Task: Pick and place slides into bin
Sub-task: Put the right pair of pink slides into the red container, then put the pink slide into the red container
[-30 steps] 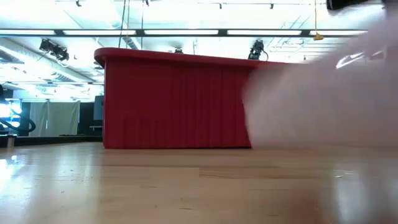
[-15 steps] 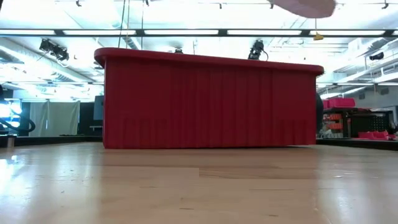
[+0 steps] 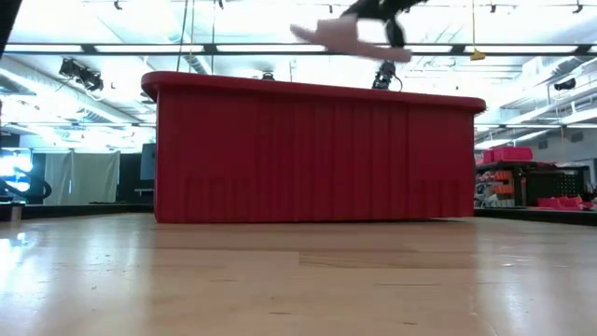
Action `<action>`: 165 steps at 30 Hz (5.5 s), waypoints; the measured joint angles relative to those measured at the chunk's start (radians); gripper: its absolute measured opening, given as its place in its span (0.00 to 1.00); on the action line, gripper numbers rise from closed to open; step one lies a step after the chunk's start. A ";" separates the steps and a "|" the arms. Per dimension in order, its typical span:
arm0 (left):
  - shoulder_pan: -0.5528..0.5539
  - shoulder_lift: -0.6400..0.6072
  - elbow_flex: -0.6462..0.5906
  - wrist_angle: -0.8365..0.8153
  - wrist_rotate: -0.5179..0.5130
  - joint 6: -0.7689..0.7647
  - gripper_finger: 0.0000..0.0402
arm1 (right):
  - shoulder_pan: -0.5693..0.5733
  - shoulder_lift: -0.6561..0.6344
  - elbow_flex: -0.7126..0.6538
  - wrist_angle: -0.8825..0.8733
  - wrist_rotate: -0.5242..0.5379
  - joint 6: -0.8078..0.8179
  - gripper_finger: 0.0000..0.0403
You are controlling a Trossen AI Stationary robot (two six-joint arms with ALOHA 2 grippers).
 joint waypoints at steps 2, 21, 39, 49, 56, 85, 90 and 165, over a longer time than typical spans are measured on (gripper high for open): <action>0.024 -0.026 0.000 0.003 -0.015 0.058 0.04 | -0.081 0.110 0.102 -0.052 -0.056 -0.038 0.02; 0.240 -0.170 0.001 -0.010 -0.094 0.429 0.03 | -0.378 0.767 0.463 -0.121 -0.215 -0.119 0.02; 0.248 -0.164 0.000 0.002 -0.092 0.366 0.03 | -0.437 0.965 0.465 -0.009 -0.201 -0.191 0.12; 0.248 -0.164 0.000 0.002 -0.093 0.321 0.04 | -0.434 0.974 0.465 -0.004 -0.247 -0.231 0.37; 0.248 -0.164 0.000 0.003 -0.095 0.320 0.03 | -0.430 0.919 0.465 -0.007 -0.217 -0.205 0.45; 0.013 -0.019 -0.015 -0.385 0.191 -0.453 0.25 | -0.042 0.161 0.464 -0.643 -0.286 -0.634 0.37; -0.077 -0.014 -0.095 -0.343 0.239 -0.527 0.26 | 0.040 0.123 0.464 -0.714 -0.286 -0.634 0.37; -0.467 -0.365 -1.324 0.743 0.071 -0.831 0.34 | 0.827 0.118 0.464 -0.782 0.147 -0.205 0.37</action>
